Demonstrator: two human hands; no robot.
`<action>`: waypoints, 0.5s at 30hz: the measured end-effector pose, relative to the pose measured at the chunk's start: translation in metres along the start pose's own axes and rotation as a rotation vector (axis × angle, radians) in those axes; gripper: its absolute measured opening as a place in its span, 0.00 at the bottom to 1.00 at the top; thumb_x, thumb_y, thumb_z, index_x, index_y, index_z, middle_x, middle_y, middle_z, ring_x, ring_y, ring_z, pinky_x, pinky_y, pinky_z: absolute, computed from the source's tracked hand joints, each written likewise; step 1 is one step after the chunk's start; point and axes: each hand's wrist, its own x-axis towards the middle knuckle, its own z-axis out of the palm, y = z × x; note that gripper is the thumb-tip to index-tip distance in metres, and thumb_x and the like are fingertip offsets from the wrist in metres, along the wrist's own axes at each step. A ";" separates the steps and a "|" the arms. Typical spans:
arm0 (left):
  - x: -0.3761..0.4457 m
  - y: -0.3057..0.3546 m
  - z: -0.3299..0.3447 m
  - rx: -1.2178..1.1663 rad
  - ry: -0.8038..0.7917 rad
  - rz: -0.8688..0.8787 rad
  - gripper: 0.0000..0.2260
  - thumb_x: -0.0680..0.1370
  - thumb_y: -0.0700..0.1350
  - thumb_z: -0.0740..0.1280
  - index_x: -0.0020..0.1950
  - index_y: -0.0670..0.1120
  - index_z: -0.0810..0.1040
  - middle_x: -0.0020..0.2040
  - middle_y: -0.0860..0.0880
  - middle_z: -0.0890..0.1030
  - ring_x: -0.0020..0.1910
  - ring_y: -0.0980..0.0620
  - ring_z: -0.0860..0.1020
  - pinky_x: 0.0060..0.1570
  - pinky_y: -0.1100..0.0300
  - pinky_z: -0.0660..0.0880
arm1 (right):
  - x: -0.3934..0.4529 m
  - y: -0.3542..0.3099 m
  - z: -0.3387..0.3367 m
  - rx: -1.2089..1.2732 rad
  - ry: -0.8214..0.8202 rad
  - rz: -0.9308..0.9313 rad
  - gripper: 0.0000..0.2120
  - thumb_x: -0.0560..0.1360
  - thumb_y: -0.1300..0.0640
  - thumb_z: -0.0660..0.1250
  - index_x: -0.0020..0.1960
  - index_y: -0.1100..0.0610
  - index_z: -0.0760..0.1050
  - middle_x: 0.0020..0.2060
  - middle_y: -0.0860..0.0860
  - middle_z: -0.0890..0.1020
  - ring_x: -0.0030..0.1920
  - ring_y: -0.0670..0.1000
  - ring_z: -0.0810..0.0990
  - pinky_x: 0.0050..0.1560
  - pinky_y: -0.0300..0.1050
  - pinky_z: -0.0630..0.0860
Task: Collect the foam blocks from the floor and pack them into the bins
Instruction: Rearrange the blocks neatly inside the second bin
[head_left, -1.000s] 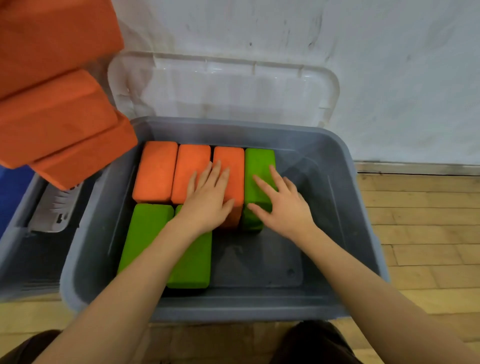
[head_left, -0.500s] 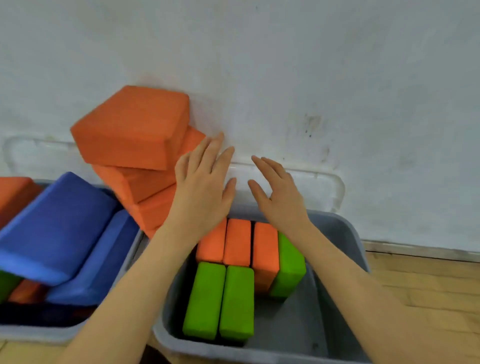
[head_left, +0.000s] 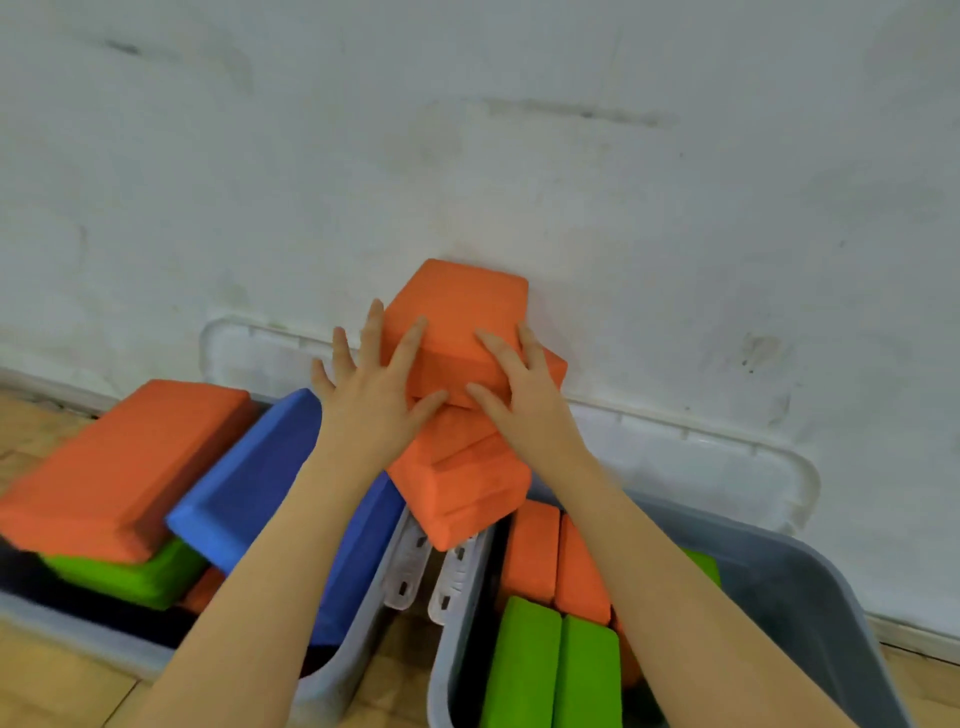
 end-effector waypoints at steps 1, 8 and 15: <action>0.002 -0.004 0.000 -0.025 -0.009 0.015 0.33 0.75 0.60 0.64 0.76 0.60 0.51 0.78 0.48 0.44 0.72 0.35 0.55 0.65 0.35 0.59 | 0.000 -0.001 0.003 0.037 0.028 0.002 0.26 0.77 0.53 0.66 0.73 0.45 0.63 0.76 0.56 0.51 0.74 0.51 0.56 0.69 0.37 0.57; -0.004 -0.006 -0.012 0.018 0.171 0.234 0.30 0.75 0.61 0.59 0.75 0.54 0.61 0.75 0.45 0.61 0.69 0.34 0.63 0.62 0.39 0.64 | -0.019 -0.010 -0.006 -0.023 0.148 -0.077 0.23 0.78 0.51 0.63 0.72 0.44 0.64 0.76 0.52 0.53 0.71 0.47 0.60 0.60 0.42 0.69; -0.015 -0.017 -0.042 0.135 0.385 0.385 0.40 0.71 0.65 0.64 0.76 0.55 0.50 0.76 0.47 0.52 0.73 0.36 0.53 0.66 0.38 0.57 | -0.022 -0.044 -0.018 -0.075 0.213 -0.241 0.22 0.77 0.45 0.56 0.71 0.46 0.63 0.75 0.52 0.58 0.62 0.43 0.69 0.51 0.40 0.74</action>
